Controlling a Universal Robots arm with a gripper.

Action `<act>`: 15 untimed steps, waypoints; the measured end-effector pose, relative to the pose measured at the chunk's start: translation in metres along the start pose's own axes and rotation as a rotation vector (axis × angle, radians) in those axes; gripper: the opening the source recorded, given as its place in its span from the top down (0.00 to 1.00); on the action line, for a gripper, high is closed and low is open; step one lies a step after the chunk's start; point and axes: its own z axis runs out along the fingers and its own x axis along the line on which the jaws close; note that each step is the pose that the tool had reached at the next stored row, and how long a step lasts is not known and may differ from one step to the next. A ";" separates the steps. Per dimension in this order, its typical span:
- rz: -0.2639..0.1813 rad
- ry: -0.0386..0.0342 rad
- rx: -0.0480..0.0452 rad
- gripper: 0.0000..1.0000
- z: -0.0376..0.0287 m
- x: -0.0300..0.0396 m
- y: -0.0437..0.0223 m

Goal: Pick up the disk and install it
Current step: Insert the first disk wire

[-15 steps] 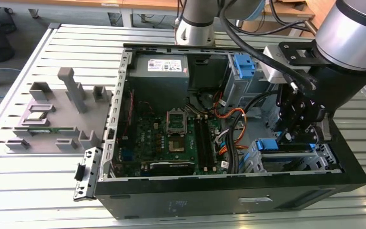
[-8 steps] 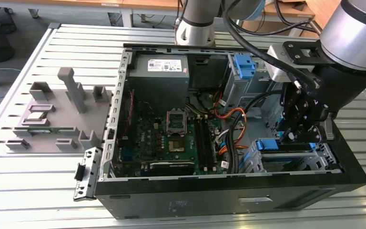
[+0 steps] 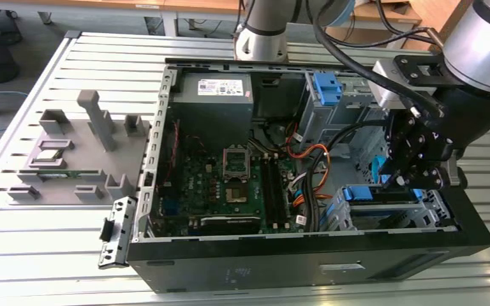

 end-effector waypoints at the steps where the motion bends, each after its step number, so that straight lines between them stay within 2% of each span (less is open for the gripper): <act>1: 0.000 -0.0001 0.0000 0.70 0.0002 -0.0004 -0.0013; 11: 0.000 -0.0001 -0.0003 0.70 0.0010 -0.0031 -0.0182; 15: 0.000 -0.0001 -0.0003 0.70 0.0013 -0.0055 -0.0210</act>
